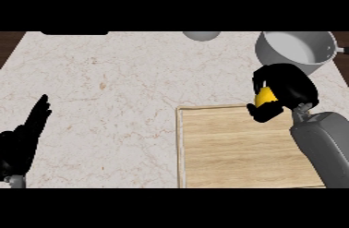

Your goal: Pick the lemon from the tray and place it in the pot

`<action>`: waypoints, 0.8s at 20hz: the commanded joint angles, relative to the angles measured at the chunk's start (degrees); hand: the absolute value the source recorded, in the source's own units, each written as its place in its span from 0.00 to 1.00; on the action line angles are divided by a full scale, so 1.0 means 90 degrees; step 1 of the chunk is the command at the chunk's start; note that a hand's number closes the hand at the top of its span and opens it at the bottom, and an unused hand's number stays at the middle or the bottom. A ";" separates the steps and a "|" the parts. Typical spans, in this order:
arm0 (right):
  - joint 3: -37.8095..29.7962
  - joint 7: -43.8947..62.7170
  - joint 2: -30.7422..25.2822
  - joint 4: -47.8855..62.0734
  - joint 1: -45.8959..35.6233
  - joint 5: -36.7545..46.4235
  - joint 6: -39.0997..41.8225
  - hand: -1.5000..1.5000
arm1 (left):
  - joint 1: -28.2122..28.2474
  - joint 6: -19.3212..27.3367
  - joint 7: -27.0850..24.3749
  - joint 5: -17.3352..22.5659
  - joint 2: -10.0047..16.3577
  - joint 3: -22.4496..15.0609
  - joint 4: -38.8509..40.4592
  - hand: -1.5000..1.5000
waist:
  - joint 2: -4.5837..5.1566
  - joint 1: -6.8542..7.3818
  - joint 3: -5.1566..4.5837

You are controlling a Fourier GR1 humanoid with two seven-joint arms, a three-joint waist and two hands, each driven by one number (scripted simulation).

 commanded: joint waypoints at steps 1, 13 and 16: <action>-0.0424 0.0194 -0.0205 -0.0461 -0.0370 0.0475 -0.0768 1.00 | -0.0415 -0.0017 0.0140 0.0086 0.0092 0.0227 0.0354 0.50 | -0.0002 -0.0128 -0.0005; -0.1996 -0.0009 0.0165 -0.0553 -0.0531 -0.0101 -0.1687 1.00 | 0.0104 -0.0011 -0.0019 -0.0218 -0.0274 -0.0010 -0.0052 0.50 | 0.0013 0.0012 -0.0002; -0.2656 -0.0576 -0.0388 0.0239 -0.1248 -0.0538 -0.1385 1.00 | -0.0437 -0.0124 -0.0089 -0.0193 -0.0134 0.0216 0.0529 0.50 | 0.0024 -0.0007 -0.0004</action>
